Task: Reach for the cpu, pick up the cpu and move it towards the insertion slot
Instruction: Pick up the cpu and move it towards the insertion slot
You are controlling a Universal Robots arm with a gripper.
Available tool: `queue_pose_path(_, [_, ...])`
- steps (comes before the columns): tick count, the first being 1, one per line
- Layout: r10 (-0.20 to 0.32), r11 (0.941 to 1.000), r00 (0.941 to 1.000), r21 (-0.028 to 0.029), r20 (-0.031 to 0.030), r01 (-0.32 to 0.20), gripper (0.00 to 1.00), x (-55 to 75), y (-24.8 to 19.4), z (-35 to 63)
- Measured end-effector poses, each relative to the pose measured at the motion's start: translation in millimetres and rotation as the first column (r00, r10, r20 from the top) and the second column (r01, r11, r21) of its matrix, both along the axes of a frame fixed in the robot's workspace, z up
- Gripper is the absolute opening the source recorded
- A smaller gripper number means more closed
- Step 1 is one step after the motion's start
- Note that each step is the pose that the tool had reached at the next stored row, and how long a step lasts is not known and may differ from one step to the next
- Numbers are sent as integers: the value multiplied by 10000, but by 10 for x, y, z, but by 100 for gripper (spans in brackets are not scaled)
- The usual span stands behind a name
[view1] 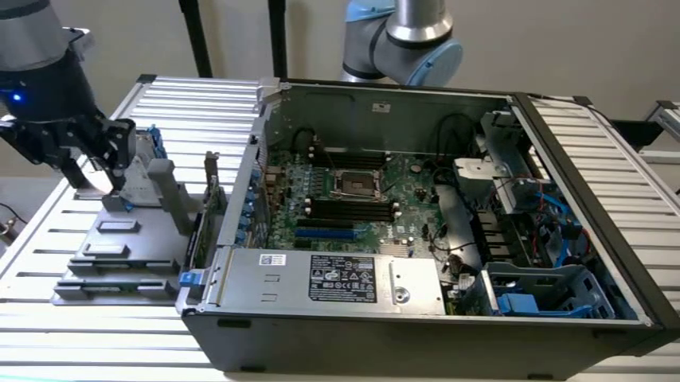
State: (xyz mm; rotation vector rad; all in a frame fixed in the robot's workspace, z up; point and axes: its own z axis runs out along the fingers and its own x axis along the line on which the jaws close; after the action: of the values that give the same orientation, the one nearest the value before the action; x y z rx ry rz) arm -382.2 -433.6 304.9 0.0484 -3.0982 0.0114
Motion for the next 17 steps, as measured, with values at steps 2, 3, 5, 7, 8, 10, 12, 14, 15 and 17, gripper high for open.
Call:
queue_pose_path(2, [1,10000,10000,0,-9,-1,55,92,0,92])
queue_pose_path(3, [0,10000,10000,0,-14,0,55,139,0,139])
queue_pose_path(5, [1,10000,10000,0,-21,-1,55,230,0,230])
queue_pose_path(7, [0,10000,10000,-1,-29,0,55,320,0,320])
queue_pose_path(8, [0,10000,10000,-2,-35,-1,55,365,0,366])
queue_pose_path(10, [0,10000,10000,-1,-41,0,55,455,-1,455])
queue_pose_path(12, [0,10000,10000,0,-51,0,55,546,0,539])
queue_pose_path(14, [1,10000,10000,1,-61,-1,55,639,0,612])
queue_pose_path(15, [0,10000,10000,0,-66,0,55,684,0,640])
queue_pose_path(17, [0,10000,10000,0,-72,0,55,775,0,685])
